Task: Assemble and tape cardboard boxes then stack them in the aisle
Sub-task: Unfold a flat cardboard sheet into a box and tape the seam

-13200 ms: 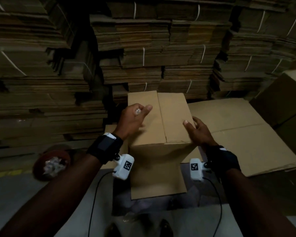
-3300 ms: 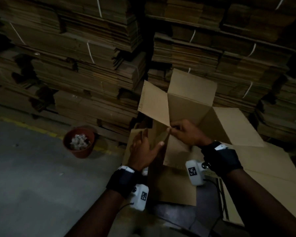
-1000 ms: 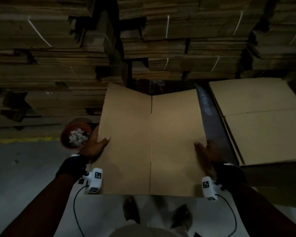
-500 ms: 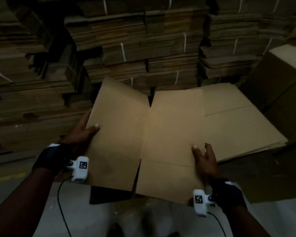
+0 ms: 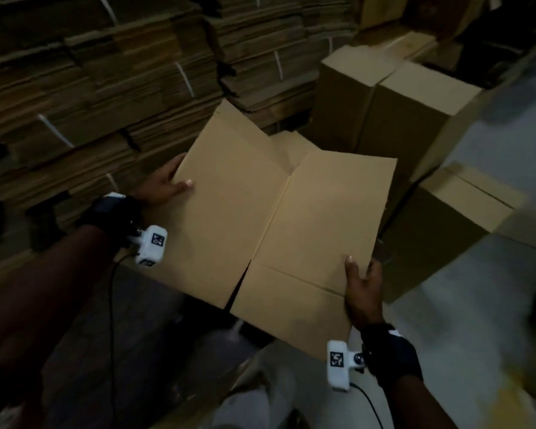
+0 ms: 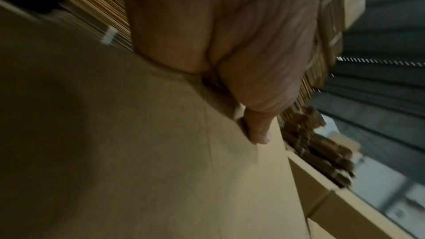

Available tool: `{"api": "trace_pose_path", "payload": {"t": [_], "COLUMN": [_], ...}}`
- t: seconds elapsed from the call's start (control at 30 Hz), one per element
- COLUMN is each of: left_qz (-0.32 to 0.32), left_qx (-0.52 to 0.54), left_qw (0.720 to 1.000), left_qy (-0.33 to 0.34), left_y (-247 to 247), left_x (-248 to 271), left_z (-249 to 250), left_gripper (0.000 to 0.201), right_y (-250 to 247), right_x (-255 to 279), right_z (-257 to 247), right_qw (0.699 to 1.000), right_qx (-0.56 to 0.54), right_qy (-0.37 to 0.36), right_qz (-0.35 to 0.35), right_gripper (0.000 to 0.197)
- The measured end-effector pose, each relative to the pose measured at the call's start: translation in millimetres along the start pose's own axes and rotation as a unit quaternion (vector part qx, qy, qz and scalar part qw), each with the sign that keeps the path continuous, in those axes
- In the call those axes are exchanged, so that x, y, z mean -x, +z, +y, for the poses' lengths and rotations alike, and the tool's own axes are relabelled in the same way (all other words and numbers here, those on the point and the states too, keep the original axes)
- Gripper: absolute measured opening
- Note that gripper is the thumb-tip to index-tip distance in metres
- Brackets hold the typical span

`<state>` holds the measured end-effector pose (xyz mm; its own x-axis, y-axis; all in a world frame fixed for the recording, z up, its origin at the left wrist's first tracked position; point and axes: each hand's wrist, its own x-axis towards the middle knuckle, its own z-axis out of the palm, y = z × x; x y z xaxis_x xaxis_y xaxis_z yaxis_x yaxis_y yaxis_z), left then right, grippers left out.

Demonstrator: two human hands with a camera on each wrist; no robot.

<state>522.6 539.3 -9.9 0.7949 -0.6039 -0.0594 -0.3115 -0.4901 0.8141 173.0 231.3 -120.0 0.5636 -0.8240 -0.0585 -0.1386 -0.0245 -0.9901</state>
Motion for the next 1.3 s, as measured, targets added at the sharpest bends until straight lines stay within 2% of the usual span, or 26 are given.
{"api": "trace_pose_path", "payload": {"t": [0.13,0.23,0.33,0.47,0.53,0.6,0.67,0.77,0.83,0.93,0.97,1.03,1.1,1.17,1.23,1.27,1.3], "left_qz": [-0.055,-0.085,-0.066,-0.042,-0.026,-0.012,-0.01,-0.023,-0.012,0.056,0.07,0.06,0.098,0.137,0.144,0.144,0.14], "left_qx": [-0.023,-0.047,-0.087,-0.193,-0.198,-0.174,-0.159,-0.145,-0.127,-0.047,-0.035,-0.058,-0.063,-0.051,-0.038,-0.017,-0.005], "left_qw": [0.998,0.994,0.993,0.98,0.979,0.983,0.986,0.982,0.981,0.988,0.988,0.985,0.982,0.98,0.983,0.985,0.985], "left_qy": [0.023,0.055,0.047,0.009,-0.032,-0.06,-0.054,-0.12,-0.145,-0.136,-0.136,-0.15,-0.151,-0.137,-0.105,-0.092,-0.097], "left_y": [25.7,40.1,50.6,57.7,57.8,56.3,56.5,60.1,65.4,73.3,75.2,78.2,80.7,83.7,86.7,85.3,84.4], "left_x": [-87.7,-150.8,-208.2,-258.5,-271.8,-277.2,-283.6,-289.9,-288.8,-289.1,-294.6,-298.8,-301.6,-304.9,-309.9,-310.2,-309.4], "left_z": [16.7,10.0,-3.8,-34.9,-59.9,-85.7,-112.7,-136.4,-150.7,-173.2,-184.6,-185.3,-183.5,-187.6,-199.9,-196.7,-194.4], "left_gripper": [0.064,0.065,0.068,0.047,0.05,0.059,0.071,0.078,0.076,0.091,0.09,0.071,0.054,0.038,0.02,0.018,0.025], "right_y": [0.7,16.9,47.2,93.3,111.9,123.7,131.1,144.0,154.8,168.0,171.4,175.6,178.5,179.2,177.9,176.9,176.1], "right_x": [-14.9,-27.9,-37.9,-43.0,-45.4,-49.0,-54.2,-58.4,-63.8,-73.5,-76.6,-83.0,-87.9,-92.6,-97.3,-98.2,-98.9], "right_z": [10.2,19.9,29.9,41.9,51.2,48.7,45.4,32.4,41.6,55.4,60.4,69.1,71.8,67.9,67.6,70.8,73.4], "right_qw": [0.997,0.99,0.985,0.975,0.968,0.962,0.96,0.958,0.95,0.936,0.933,0.929,0.931,0.933,0.934,0.934,0.935], "right_qx": [-0.01,-0.019,-0.018,0.002,0.03,0.061,0.09,0.132,0.147,0.184,0.194,0.204,0.197,0.181,0.17,0.166,0.162], "right_qy": [0.026,0.052,0.066,0.104,0.133,0.144,0.129,0.109,0.171,0.211,0.216,0.221,0.215,0.205,0.189,0.183,0.178], "right_qz": [0.073,0.129,0.158,0.196,0.212,0.226,0.233,0.228,0.218,0.212,0.213,0.215,0.218,0.233,0.252,0.257,0.26], "right_gripper": [0.03,0.029,0.047,0.067,0.076,0.062,0.049,0.065,0.076,0.089,0.091,0.098,0.107,0.103,0.093,0.092,0.093]}}
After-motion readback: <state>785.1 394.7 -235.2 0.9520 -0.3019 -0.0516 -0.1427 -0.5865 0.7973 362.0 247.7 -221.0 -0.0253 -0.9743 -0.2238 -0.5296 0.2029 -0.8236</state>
